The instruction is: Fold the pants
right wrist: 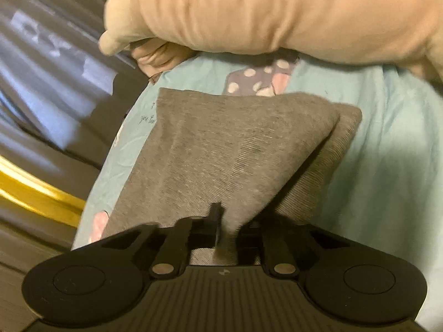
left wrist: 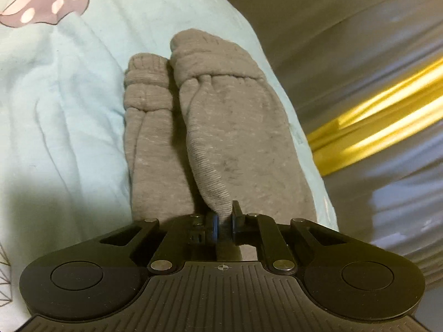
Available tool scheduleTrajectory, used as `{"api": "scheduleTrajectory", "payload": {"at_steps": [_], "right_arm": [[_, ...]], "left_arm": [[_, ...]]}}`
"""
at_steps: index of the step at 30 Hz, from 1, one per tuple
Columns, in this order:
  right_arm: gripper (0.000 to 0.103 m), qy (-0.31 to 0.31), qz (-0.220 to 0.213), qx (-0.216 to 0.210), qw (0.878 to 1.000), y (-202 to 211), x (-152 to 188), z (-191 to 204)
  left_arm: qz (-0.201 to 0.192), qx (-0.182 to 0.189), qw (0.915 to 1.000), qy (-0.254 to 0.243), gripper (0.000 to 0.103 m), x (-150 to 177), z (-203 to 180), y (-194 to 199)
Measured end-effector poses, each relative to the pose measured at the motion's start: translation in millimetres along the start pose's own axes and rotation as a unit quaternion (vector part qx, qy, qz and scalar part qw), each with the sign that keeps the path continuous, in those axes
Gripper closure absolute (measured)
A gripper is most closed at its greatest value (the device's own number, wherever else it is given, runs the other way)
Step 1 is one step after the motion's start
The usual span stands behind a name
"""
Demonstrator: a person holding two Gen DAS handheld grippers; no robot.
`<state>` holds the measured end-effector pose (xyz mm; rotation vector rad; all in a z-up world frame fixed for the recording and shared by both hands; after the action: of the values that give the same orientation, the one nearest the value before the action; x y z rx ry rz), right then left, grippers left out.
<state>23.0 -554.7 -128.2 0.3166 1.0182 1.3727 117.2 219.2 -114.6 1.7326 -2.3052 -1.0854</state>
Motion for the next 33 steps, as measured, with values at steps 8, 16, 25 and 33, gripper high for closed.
{"api": "scheduleTrajectory", "payload": {"at_steps": [8,16,25,33], "right_arm": [[0.097,0.107,-0.035,0.036,0.993,27,-15,20],[0.097,0.110,0.012,0.045,0.993,19,-12,2],[0.086,0.077,0.012,0.083,0.993,29,-30,-27],[0.097,-0.006,0.039,0.030,0.999,21,-39,-43]], "left_arm": [[-0.029,-0.011,0.9902,-0.136,0.092,2,-22,45],[-0.027,-0.083,0.9786,-0.187,0.078,18,-12,38],[-0.104,-0.122,0.9531,-0.257,0.031,15,-46,96],[-0.012,-0.030,0.9628,-0.268,0.023,95,-97,66]]}}
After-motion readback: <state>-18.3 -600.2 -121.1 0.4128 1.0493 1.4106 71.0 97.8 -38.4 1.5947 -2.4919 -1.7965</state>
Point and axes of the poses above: each gripper's, at about its wrist camera, not at the fingertips, and y roughly against the way its jaws point, z to its left, x to its underside, the point moved 7 cm from there along -y, roughly the way its jaws point, and after that the axes turned 5 degrees about x, right-handed, at the moved point
